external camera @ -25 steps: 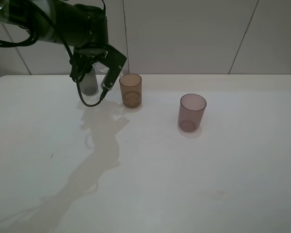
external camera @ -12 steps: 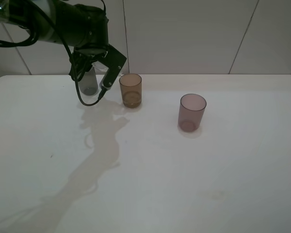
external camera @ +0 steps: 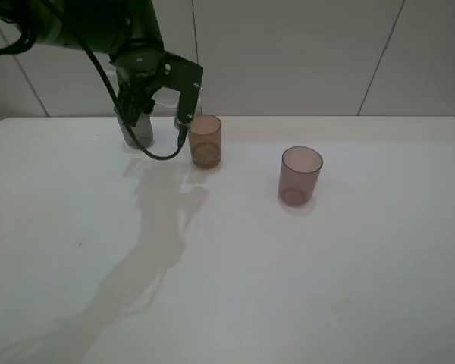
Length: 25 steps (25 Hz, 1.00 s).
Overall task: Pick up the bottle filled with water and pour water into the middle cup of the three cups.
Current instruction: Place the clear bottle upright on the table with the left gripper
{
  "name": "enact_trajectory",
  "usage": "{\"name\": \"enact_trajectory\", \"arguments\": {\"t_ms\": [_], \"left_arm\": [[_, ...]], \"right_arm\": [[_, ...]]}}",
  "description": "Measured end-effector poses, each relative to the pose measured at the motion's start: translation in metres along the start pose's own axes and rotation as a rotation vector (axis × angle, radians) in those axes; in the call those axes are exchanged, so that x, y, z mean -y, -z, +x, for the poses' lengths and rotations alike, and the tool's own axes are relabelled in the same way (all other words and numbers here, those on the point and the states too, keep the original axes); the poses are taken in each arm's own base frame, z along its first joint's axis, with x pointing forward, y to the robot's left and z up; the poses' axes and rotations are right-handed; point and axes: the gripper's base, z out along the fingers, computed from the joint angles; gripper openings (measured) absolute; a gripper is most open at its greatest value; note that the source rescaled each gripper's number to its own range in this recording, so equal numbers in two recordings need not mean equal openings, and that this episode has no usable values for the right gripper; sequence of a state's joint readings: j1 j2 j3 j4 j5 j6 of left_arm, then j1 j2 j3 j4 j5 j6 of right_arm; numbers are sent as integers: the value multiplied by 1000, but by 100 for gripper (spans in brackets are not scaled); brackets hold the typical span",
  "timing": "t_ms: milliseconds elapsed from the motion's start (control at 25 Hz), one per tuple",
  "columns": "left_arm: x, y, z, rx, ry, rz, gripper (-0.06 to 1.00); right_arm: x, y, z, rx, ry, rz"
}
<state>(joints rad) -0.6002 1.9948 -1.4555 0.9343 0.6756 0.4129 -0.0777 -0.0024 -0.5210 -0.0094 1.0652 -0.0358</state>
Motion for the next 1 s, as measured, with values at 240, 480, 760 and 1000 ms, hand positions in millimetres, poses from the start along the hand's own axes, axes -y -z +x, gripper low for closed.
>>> {"name": "enact_trajectory", "arguments": {"t_ms": [240,480,760,1000], "left_arm": [[-13,42,6,106,736,108,1],[-7,53,12,111,1203,159,1],[40,41,21,157,1397,211,1],[66,25,38,131,1458,256,1]], "right_arm": [[0,0,0,0,0,0],[0,0,0,0,0,0],[0,0,0,0,0,0],[0,0,0,0,0,0]]}}
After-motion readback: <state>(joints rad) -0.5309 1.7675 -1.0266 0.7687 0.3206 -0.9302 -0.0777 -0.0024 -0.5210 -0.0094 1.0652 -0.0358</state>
